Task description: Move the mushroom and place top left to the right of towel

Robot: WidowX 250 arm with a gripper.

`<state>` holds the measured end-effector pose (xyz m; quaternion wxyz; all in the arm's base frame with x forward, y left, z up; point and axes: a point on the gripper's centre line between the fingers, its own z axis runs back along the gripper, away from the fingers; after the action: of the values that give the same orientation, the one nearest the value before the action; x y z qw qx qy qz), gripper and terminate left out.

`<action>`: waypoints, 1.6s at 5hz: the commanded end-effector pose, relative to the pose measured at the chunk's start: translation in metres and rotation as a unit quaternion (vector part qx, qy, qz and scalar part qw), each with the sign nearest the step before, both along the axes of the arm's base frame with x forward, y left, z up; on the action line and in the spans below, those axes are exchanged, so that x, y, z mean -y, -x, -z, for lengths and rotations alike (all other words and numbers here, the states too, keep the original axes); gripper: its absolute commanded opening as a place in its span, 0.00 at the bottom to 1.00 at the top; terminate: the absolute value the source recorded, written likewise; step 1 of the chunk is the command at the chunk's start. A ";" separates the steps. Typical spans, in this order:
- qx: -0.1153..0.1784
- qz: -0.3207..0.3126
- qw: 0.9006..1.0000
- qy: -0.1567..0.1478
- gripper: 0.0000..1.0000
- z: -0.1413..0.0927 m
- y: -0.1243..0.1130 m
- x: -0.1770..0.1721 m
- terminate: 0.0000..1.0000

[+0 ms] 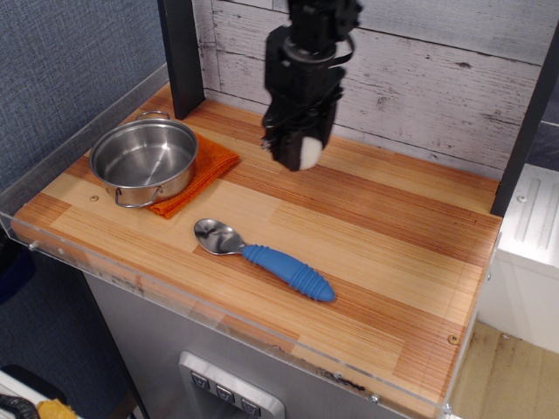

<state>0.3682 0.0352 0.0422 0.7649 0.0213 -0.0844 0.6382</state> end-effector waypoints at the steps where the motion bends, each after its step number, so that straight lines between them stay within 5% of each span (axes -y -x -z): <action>1: 0.016 -0.018 1.000 -0.006 0.00 -0.001 -0.014 -0.017 0.00; 4: -0.014 -0.058 0.998 0.018 0.00 0.017 -0.012 -0.015 0.00; 5: -0.022 -0.066 0.997 0.019 1.00 0.020 -0.008 -0.015 0.00; 8: -0.024 -0.074 0.997 0.028 1.00 0.018 -0.002 -0.013 0.00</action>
<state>0.3715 0.0452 0.0089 0.7196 0.0322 -0.0319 0.6929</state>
